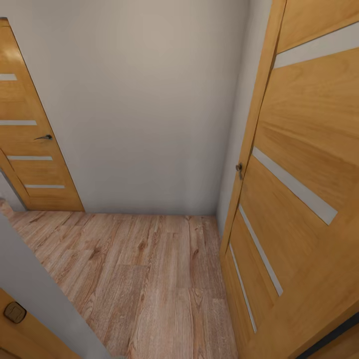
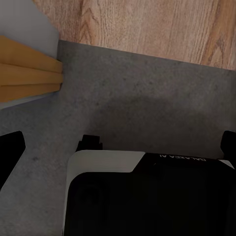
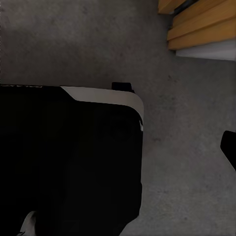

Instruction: Move the two storage containers from the living room to the garage. In the garage, place one container on the floor and stack the other container on top of it (either order is fine).

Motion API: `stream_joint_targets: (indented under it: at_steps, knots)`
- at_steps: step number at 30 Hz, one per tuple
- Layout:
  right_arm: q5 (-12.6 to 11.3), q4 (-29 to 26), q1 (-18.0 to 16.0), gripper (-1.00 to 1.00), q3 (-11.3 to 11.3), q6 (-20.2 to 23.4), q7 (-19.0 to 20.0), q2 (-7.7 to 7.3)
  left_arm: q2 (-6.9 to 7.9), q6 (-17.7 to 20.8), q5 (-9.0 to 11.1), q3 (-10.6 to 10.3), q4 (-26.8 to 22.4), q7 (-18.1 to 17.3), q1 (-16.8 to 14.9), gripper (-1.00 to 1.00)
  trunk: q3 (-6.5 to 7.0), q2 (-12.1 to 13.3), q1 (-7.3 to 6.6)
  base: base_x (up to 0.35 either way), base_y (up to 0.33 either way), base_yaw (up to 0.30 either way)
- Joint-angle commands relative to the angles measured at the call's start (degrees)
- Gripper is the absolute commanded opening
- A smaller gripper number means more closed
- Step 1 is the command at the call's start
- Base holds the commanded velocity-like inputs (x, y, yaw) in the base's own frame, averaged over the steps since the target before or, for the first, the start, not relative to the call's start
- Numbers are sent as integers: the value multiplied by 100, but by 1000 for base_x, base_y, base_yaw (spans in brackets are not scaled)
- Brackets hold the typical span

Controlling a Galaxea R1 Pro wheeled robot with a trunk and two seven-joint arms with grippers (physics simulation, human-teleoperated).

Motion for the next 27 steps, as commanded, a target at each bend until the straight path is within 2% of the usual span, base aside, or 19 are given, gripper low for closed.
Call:
stream_joint_targets:
  at_steps: [1,23,27]
  knots:
    - [-43,16,-5,100,46,-23,-3,6,2,14,54,3,-2,-23,-3,100,-9,-8,2,0,0,0]
    - [-40,16,-10,100,54,-15,-12,39,19,7,55,9,-14,-21,11,100,-9,-8,2,0,0,0]
    - [-38,16,-10,100,55,-15,-12,43,19,13,55,9,-17,-23,10,100,-9,-8,2,165,0,0]
